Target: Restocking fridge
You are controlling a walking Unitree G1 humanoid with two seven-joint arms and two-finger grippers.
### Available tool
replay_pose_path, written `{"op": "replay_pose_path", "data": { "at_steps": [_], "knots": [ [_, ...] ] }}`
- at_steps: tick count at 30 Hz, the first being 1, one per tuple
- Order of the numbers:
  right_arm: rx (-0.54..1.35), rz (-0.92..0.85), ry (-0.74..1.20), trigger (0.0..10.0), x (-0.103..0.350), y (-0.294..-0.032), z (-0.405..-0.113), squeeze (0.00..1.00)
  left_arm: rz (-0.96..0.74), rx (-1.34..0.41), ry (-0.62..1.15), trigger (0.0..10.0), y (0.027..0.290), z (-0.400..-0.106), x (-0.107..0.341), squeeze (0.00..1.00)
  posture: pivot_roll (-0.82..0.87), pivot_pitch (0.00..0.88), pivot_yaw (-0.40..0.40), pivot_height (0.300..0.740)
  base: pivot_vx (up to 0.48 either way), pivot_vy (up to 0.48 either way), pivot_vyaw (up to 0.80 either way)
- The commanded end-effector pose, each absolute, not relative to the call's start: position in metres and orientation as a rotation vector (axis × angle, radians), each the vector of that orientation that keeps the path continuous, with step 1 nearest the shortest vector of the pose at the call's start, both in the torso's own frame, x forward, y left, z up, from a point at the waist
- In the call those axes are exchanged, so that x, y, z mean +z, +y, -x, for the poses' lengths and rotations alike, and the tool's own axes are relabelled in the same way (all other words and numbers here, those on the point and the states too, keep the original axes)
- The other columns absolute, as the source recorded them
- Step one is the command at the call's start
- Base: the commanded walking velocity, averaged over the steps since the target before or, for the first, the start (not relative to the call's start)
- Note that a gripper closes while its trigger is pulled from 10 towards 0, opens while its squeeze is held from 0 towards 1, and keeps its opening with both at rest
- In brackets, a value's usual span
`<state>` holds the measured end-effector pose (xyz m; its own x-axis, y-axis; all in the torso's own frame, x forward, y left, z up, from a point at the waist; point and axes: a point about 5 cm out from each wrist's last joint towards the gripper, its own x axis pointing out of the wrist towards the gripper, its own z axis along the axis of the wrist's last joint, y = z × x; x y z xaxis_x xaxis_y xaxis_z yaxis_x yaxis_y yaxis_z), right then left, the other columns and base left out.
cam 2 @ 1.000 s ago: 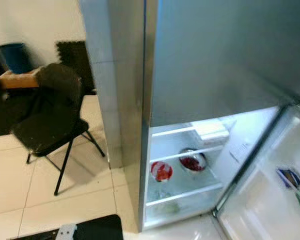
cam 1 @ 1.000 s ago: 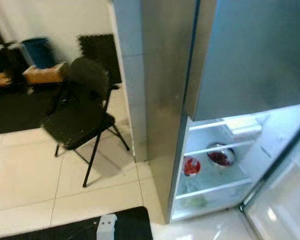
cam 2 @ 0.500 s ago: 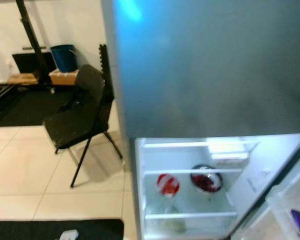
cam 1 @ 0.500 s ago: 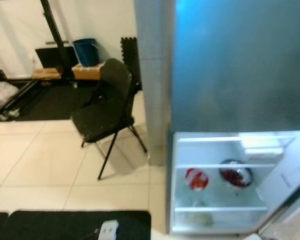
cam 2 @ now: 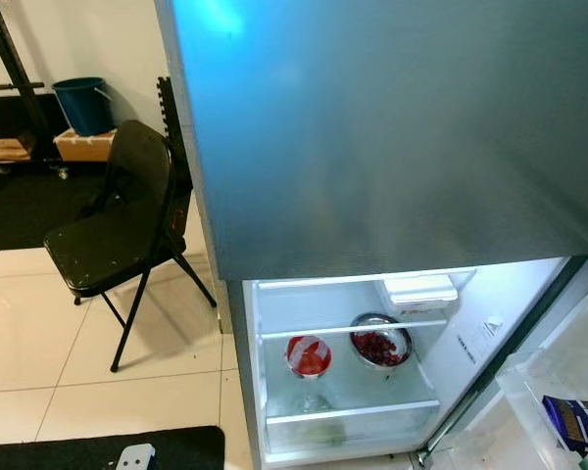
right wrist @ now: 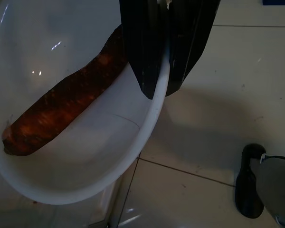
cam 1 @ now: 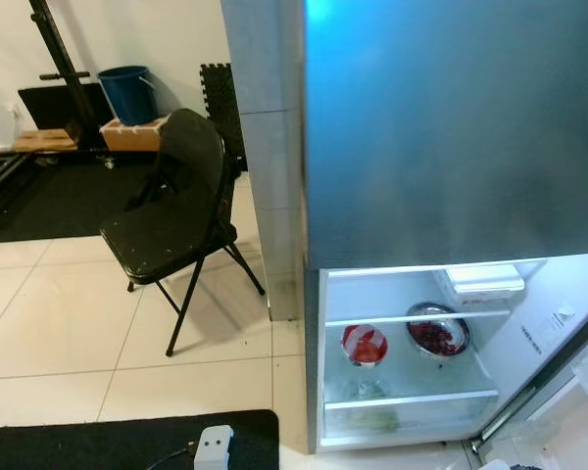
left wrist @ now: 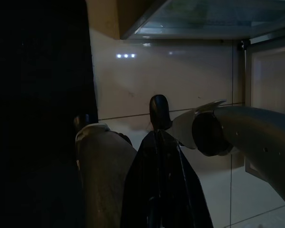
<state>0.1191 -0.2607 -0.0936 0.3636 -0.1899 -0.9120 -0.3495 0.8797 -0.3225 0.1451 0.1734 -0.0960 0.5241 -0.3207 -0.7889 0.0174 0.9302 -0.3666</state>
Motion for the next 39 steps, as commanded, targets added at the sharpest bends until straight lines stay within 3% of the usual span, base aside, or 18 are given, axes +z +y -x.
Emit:
{"op": "replay_pose_path", "data": {
  "at_steps": [1,4,24,33,39],
  "knots": [
    [0.119,0.534,1.194,10.0,-0.093,-0.259,-0.123,0.00,0.319,-0.207,1.006,10.0,0.178,-0.145,-0.096,0.00,-0.05,0.000,-0.013,0.740,0.000,-0.461,0.00],
    [0.119,0.533,1.194,10.0,-0.093,-0.259,-0.123,0.00,0.319,-0.205,1.006,10.0,0.178,-0.145,-0.096,0.00,-0.05,0.000,-0.013,0.740,0.000,-0.463,0.00],
    [0.129,0.533,1.183,10.0,-0.092,-0.258,-0.127,0.00,0.332,-0.207,0.994,10.0,0.174,-0.146,-0.095,0.00,-0.05,0.000,-0.018,0.740,0.000,0.000,0.00],
    [0.148,0.548,1.163,10.0,-0.091,-0.255,-0.132,0.00,0.339,-0.231,0.991,10.0,0.171,-0.146,-0.095,0.00,-0.05,0.000,-0.019,0.740,0.000,-0.464,0.00],
    [0.186,0.588,1.126,10.0,-0.089,-0.251,-0.142,0.00,0.346,-0.254,0.944,10.0,0.168,-0.156,-0.091,0.00,-0.05,0.000,-0.018,0.740,0.000,0.000,0.00]
  ]
}}
